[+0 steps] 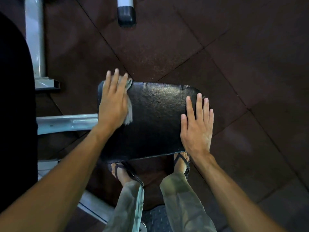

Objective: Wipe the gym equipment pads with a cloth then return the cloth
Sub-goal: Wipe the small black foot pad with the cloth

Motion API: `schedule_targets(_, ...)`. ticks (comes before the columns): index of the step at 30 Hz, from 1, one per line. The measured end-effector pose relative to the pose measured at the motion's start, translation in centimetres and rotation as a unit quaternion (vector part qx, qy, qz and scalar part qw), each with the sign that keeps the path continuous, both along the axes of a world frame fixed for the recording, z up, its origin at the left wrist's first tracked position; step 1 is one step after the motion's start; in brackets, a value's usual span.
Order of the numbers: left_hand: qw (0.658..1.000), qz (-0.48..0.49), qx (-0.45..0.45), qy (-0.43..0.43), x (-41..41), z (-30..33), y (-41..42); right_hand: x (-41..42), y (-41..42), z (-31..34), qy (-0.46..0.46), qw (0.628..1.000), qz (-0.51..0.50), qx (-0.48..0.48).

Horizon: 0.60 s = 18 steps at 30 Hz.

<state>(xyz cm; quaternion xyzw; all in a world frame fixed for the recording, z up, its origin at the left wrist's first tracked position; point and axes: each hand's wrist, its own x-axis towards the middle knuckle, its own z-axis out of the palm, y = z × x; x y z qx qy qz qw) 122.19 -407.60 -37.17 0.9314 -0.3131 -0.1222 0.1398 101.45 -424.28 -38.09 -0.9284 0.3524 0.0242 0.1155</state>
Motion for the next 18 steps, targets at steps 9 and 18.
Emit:
schedule_targets(9, 0.988, -0.155, -0.009, -0.027, -7.8, 0.1, -4.1, -0.1, -0.1, -0.3, 0.005, 1.0, 0.009, 0.003)
schedule_targets(18, 1.0, -0.004, -0.022, -0.001, -10.5, 0.1, 3.2, 0.0, 0.0, -0.3, 0.007, 1.0, 0.01, -0.003)
